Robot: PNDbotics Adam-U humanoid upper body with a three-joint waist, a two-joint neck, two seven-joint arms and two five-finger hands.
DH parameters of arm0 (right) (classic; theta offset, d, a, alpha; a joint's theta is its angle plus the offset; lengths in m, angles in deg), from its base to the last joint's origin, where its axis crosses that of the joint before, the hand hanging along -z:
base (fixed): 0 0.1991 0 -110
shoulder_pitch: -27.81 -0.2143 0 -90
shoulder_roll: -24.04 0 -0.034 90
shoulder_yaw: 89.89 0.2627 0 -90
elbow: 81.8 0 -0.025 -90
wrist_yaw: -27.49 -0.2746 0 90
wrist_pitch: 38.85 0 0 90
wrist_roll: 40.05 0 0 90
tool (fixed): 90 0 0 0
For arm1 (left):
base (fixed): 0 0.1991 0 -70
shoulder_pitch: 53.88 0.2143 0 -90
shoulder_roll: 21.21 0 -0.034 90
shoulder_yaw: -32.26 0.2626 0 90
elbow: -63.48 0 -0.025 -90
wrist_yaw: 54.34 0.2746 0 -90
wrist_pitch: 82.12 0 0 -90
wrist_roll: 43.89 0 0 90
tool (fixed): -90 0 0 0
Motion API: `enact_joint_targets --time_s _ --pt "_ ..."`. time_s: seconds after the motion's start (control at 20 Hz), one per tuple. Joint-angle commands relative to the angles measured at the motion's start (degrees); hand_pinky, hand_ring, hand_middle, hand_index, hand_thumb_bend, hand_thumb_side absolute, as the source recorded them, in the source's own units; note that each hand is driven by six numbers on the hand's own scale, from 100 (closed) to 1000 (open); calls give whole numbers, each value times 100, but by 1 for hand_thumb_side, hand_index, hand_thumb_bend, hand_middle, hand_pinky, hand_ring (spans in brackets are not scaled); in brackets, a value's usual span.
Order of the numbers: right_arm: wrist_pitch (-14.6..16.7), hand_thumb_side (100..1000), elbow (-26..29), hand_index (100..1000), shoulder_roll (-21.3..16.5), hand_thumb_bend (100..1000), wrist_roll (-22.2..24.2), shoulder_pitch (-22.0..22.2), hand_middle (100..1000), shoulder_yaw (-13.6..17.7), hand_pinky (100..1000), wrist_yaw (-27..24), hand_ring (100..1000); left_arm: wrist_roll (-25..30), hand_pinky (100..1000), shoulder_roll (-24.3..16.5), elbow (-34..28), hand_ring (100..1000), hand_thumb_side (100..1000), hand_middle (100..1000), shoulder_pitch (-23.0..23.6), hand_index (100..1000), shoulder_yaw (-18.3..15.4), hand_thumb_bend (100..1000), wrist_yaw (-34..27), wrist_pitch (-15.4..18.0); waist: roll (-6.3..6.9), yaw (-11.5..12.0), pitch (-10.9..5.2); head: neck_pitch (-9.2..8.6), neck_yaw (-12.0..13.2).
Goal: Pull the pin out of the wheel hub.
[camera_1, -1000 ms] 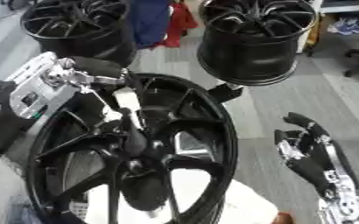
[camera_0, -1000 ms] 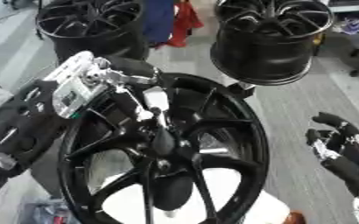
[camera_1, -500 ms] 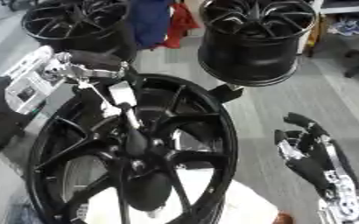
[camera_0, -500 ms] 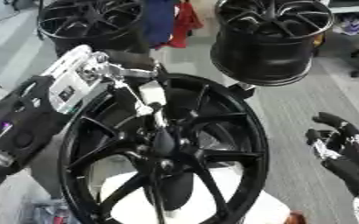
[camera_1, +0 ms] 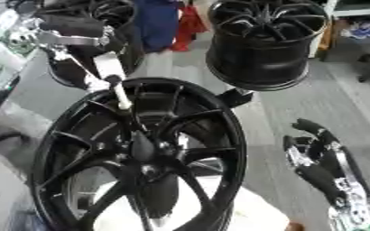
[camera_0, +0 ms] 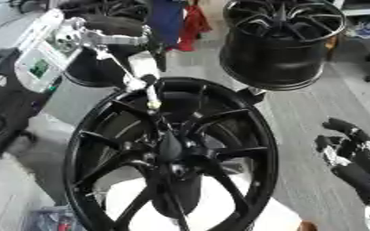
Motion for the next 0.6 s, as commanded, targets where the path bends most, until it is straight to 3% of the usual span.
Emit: enact_joint_targets --time_s 0.05,0.3,0.6 --pt "7 238 40 835 -130 240 -28 -26 783 58 629 8 653 444 265 -626 -217 487 182 605 171 708 -417 100 -85 385 -11 34 -71 31 -14" --pt "11 238 40 835 -128 246 -59 -13 782 85 630 21 653 -5 259 -1263 -72 480 172 602 1101 710 -1033 100 43 85 -20 94 -50 27 -48" --pt "9 237 48 836 -102 247 -66 -20 782 93 630 24 653 -350 295 -1318 756 499 145 624 1885 730 -1515 100 586 -138 -56 117 -14 6 -70"
